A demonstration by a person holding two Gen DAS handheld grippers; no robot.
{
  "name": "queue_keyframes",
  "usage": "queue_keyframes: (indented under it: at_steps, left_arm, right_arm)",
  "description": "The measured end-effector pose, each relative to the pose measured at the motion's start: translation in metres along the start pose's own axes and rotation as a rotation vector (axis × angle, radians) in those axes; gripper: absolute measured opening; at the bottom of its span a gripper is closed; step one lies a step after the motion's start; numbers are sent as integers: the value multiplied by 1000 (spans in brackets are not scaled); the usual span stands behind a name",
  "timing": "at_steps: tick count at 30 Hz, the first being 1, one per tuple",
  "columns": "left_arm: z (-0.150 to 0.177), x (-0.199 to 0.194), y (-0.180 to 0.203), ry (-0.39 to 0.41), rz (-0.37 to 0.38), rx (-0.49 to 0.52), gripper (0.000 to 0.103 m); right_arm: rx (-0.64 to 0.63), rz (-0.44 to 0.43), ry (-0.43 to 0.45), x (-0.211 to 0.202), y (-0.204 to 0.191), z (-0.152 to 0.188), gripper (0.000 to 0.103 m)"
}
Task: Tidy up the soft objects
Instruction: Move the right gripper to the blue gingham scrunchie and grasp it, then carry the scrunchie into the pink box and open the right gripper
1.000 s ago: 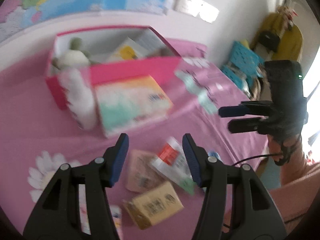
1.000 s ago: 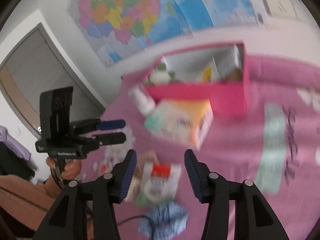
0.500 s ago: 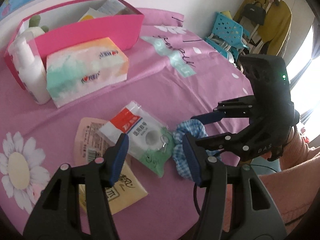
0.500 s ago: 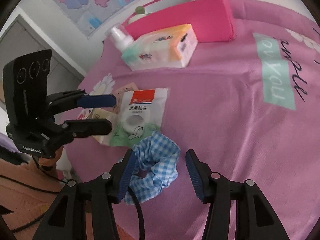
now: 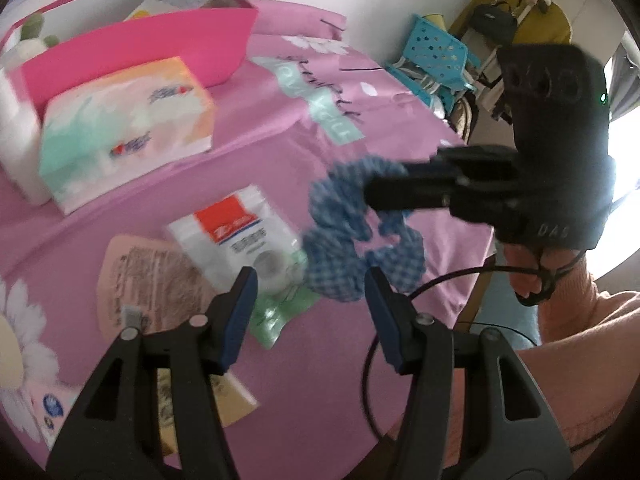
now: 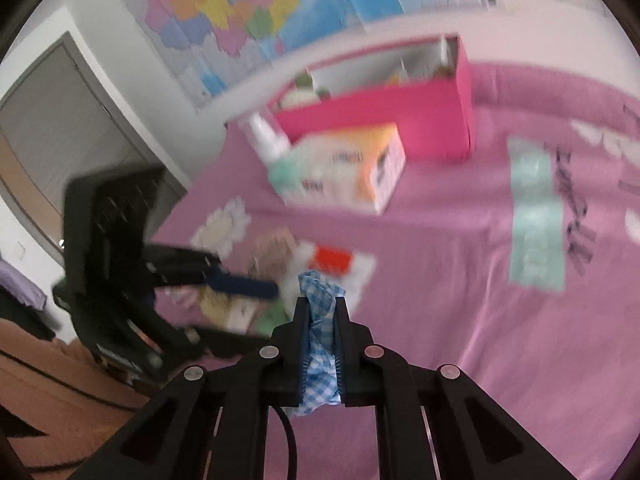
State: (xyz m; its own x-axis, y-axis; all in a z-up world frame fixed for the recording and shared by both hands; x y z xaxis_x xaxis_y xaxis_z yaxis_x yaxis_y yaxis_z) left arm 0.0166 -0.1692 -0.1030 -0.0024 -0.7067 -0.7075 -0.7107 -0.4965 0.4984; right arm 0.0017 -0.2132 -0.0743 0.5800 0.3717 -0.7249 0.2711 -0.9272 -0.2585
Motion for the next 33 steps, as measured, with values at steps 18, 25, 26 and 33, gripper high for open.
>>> queue_keyframes:
  at_steps: [18,25,26,33]
  left_arm:
    - [-122,-53,-31,199,-132,51,25]
    - [-165,-73,-59,235,-245,39,24]
    - [-167,-74,-63,236,-254,33,24]
    - [-191,-75,-101,229,-343,-44,24]
  right_arm:
    - [-109,-53,276,-16,-15,-149,10]
    - [-70,-84,280,8,-5,-198,10]
    - [-62,-92,278,10,-3,-203,10]
    - [8,-106,259,42,9,-240,10]
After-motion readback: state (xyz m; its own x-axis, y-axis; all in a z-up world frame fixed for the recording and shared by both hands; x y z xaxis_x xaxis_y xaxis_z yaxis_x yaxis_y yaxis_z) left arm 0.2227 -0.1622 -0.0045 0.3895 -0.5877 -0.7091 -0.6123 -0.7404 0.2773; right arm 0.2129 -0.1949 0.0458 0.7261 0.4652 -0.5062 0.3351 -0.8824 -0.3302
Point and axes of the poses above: each gripper's, at about its wrist camera, not at the fingertips, and x roughly the way its jaws point, y to its right, z to its underside, the point moved 9 cm from there along x, roughly the way its jaws point, and after that the axes turned 11 degrees about z, right-handed, at the moved point
